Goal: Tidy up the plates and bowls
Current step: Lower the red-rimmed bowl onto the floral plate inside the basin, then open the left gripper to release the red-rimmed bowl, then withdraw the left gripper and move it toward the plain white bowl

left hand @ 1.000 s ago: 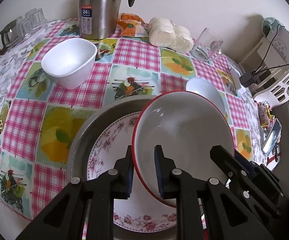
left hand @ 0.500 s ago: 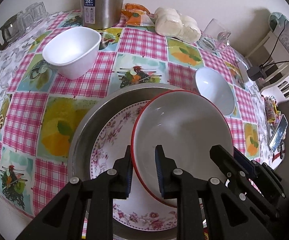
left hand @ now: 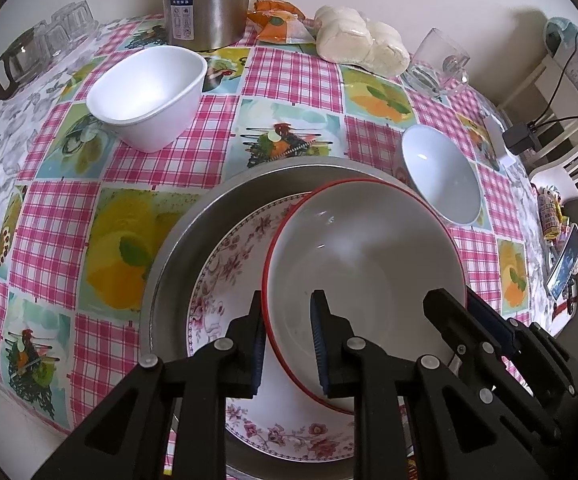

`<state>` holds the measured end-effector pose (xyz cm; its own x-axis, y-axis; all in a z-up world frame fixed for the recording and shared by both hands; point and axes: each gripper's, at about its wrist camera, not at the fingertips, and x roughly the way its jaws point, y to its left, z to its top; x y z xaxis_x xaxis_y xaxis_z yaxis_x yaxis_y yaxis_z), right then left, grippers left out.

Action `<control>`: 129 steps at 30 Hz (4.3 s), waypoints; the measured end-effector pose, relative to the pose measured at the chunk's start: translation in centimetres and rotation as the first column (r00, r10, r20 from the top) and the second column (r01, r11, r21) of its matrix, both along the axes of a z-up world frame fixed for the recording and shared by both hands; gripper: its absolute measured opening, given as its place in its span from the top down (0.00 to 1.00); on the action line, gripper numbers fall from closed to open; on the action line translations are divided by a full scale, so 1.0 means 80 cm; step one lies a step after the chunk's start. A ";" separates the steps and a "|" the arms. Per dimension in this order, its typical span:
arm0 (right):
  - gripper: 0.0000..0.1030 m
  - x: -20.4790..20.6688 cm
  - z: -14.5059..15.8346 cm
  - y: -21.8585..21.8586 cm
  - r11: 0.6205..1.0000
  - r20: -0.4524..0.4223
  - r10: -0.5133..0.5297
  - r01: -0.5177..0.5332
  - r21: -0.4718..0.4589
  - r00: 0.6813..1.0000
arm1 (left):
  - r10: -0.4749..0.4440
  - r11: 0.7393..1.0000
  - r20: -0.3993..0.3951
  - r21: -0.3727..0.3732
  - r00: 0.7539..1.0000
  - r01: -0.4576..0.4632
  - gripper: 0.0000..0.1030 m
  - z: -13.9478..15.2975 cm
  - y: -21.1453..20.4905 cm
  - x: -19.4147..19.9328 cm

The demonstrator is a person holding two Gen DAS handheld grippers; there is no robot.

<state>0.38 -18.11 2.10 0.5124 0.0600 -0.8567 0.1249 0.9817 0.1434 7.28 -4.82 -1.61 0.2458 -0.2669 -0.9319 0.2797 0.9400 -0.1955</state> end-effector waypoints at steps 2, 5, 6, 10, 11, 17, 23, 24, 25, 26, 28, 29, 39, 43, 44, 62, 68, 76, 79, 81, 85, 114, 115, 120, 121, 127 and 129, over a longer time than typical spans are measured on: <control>0.81 0.000 0.000 0.000 1.000 0.000 0.001 -0.001 0.001 1.000 | -0.001 1.000 -0.002 0.002 1.000 0.001 0.80 -0.001 0.000 0.000; 0.81 0.000 0.000 -0.001 1.000 0.000 0.004 -0.004 0.002 1.000 | -0.002 1.000 -0.006 0.003 1.000 0.002 0.79 -0.002 -0.001 0.000; 0.81 0.000 0.000 -0.001 1.000 0.001 0.004 -0.004 0.002 1.000 | -0.003 1.000 -0.008 0.004 1.000 0.003 0.79 -0.003 -0.001 0.001; 0.81 0.000 0.000 0.000 1.000 0.001 0.005 -0.005 0.000 1.000 | -0.006 1.000 -0.010 0.003 1.000 0.006 0.77 -0.004 -0.002 0.001; 0.81 0.000 0.000 0.000 1.000 0.001 0.004 -0.004 0.000 1.000 | -0.007 1.000 -0.010 0.002 1.000 0.007 0.77 -0.004 -0.002 0.001; 0.81 0.001 -0.001 0.001 1.000 0.000 0.007 -0.007 0.001 1.000 | -0.009 1.000 -0.010 0.003 1.000 0.009 0.73 -0.004 -0.004 0.001; 0.81 0.002 -0.003 -0.001 1.000 -0.003 0.009 -0.009 0.017 1.000 | -0.011 1.000 -0.010 0.002 1.000 0.011 0.71 -0.005 -0.004 0.001; 0.81 0.002 -0.003 -0.002 1.000 -0.003 0.010 -0.010 0.017 1.000 | -0.011 1.000 -0.011 0.001 1.000 0.011 0.71 -0.005 -0.004 0.001; 0.81 0.002 -0.003 -0.002 1.000 -0.003 0.011 -0.011 0.016 1.000 | -0.011 1.000 -0.011 0.000 1.000 0.011 0.70 -0.005 -0.004 0.001; 0.81 0.002 -0.003 -0.002 1.000 -0.002 0.011 -0.011 0.016 1.000 | -0.011 1.000 -0.013 -0.002 1.000 0.011 0.70 -0.005 -0.004 0.002; 0.81 0.001 -0.003 -0.002 1.000 -0.002 0.010 -0.010 0.016 1.000 | -0.011 1.000 -0.014 -0.008 1.000 0.011 0.64 -0.005 -0.003 0.002; 0.81 0.002 -0.003 -0.002 1.000 -0.002 0.007 -0.007 0.015 1.000 | -0.009 1.000 -0.011 -0.006 1.000 0.009 0.62 -0.004 -0.003 0.003; 0.81 0.000 0.001 -0.009 0.999 0.014 -0.027 0.027 0.033 1.000 | 0.022 1.000 0.017 -0.013 1.000 -0.022 0.58 0.006 0.005 0.005; 0.81 -0.003 0.013 -0.012 0.999 0.060 -0.042 0.040 0.035 0.997 | 0.046 0.998 0.055 -0.033 0.997 -0.044 0.58 0.017 0.009 0.005; 0.81 -0.004 0.015 -0.012 0.999 0.070 -0.045 0.042 0.034 0.997 | 0.053 0.998 0.070 -0.038 0.996 -0.051 0.58 0.022 0.011 0.004; 0.48 -0.006 0.026 -0.032 0.993 0.121 -0.117 0.114 0.028 0.986 | 0.176 0.984 0.146 -0.024 0.973 -0.175 0.38 0.039 0.040 0.014; 0.32 -0.005 0.025 -0.036 0.991 0.124 -0.132 0.130 0.026 0.983 | 0.211 0.977 0.163 0.004 0.964 -0.215 0.21 0.038 0.048 0.016; 0.23 -0.003 0.015 -0.051 0.985 0.102 -0.170 0.167 0.038 0.980 | 0.251 0.965 0.170 0.031 0.953 -0.260 0.17 0.033 0.058 0.020; 0.23 -0.003 0.012 -0.056 0.982 0.096 -0.184 0.179 0.051 0.978 | 0.260 0.963 0.158 0.036 0.953 -0.268 0.17 0.029 0.059 0.022; 0.20 -0.003 0.011 -0.059 0.981 0.095 -0.189 0.185 0.053 0.977 | 0.264 0.961 0.160 0.041 0.951 -0.273 0.17 0.027 0.059 0.022; 0.17 -0.003 0.011 -0.061 0.980 0.102 -0.193 0.187 0.066 0.976 | 0.273 0.956 0.186 0.055 0.944 -0.287 0.13 0.029 0.061 0.022; 0.00 0.000 0.028 -0.129 0.926 0.188 -0.363 0.331 0.181 0.913 | 0.218 0.968 0.352 0.041 0.910 -0.248 0.05 0.063 0.026 0.057; 0.00 0.001 0.028 -0.133 0.922 0.190 -0.373 0.340 0.186 0.908 | 0.209 0.970 0.359 0.041 0.909 -0.239 0.05 0.065 0.020 0.060; 0.00 0.008 0.034 -0.148 0.916 0.213 -0.387 0.348 0.198 0.897 | 0.185 0.978 0.394 0.019 0.900 -0.209 0.05 0.075 -0.001 0.072; 0.00 0.010 0.034 -0.150 0.916 0.216 -0.387 0.349 0.196 0.896 | 0.182 0.979 0.404 0.016 0.897 -0.205 0.05 0.077 -0.004 0.073; 0.00 0.024 0.032 -0.162 0.914 0.207 -0.394 0.357 0.194 0.895 | 0.156 0.985 0.449 0.001 0.880 -0.175 0.05 0.084 -0.020 0.084; 0.00 0.027 0.032 -0.166 0.912 0.205 -0.397 0.359 0.198 0.895 | 0.143 0.987 0.472 -0.004 0.870 -0.160 0.05 0.088 -0.027 0.086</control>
